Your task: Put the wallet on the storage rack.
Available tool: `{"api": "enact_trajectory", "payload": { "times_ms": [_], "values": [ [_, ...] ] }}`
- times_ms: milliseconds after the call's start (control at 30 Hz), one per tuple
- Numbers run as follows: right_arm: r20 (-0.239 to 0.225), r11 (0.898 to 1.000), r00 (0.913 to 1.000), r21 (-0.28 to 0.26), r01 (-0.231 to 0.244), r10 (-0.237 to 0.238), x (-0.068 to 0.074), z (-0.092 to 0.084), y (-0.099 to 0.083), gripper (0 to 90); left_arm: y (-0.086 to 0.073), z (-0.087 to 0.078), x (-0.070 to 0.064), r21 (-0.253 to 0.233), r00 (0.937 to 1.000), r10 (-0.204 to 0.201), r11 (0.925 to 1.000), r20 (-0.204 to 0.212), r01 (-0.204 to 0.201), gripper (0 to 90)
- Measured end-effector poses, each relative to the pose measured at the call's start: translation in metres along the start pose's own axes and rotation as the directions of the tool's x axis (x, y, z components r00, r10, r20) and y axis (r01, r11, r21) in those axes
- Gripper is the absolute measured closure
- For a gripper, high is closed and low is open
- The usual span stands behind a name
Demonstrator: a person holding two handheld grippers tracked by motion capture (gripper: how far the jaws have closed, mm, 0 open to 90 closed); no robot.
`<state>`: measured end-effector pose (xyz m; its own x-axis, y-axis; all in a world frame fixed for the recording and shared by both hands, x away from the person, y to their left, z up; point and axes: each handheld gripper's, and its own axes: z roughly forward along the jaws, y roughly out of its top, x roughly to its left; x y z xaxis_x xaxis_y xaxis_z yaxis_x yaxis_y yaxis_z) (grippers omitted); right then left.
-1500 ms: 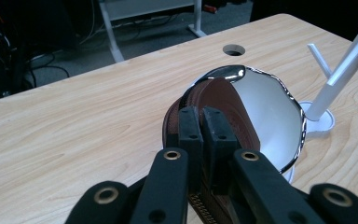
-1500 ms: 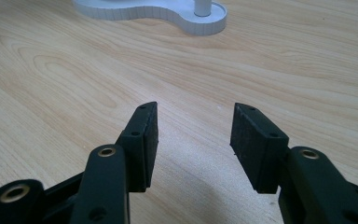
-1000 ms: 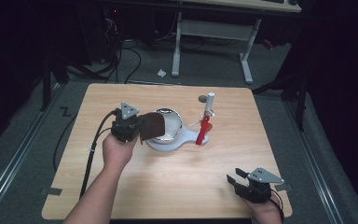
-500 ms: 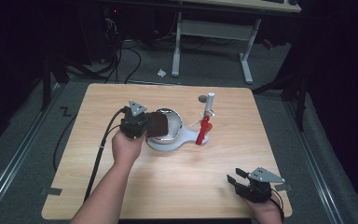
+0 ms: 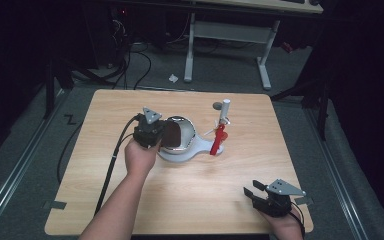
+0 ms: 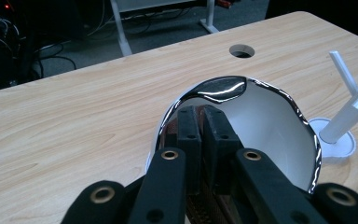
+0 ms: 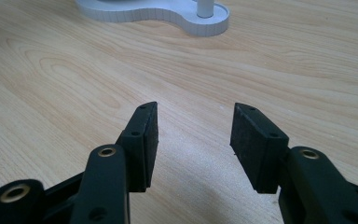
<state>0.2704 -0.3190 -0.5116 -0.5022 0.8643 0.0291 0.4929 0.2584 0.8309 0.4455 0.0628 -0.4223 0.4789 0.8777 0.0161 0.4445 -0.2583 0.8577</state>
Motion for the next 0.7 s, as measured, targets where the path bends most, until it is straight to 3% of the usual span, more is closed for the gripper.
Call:
{"api": "enact_trajectory", "payload": {
  "times_ms": [300, 700],
  "values": [
    [-0.003, 1.0, 1.0, 0.002, 0.001, -0.001, -0.0002, -0.0001, -0.0001, 51.8, 0.0006, 0.002, -0.002, -0.017, 1.0, -0.004, 0.9998, 0.004, 0.004, 84.3],
    [-0.005, 1.0, 1.0, -0.001, 0.004, -0.004, 0.0002, -0.0002, 0.0003, 51.8, 0.0033, -0.0039, -0.0008, -0.047, 0.9995, -0.018, 0.9987, 0.024, 0.019, 75.7]
  ]
}}
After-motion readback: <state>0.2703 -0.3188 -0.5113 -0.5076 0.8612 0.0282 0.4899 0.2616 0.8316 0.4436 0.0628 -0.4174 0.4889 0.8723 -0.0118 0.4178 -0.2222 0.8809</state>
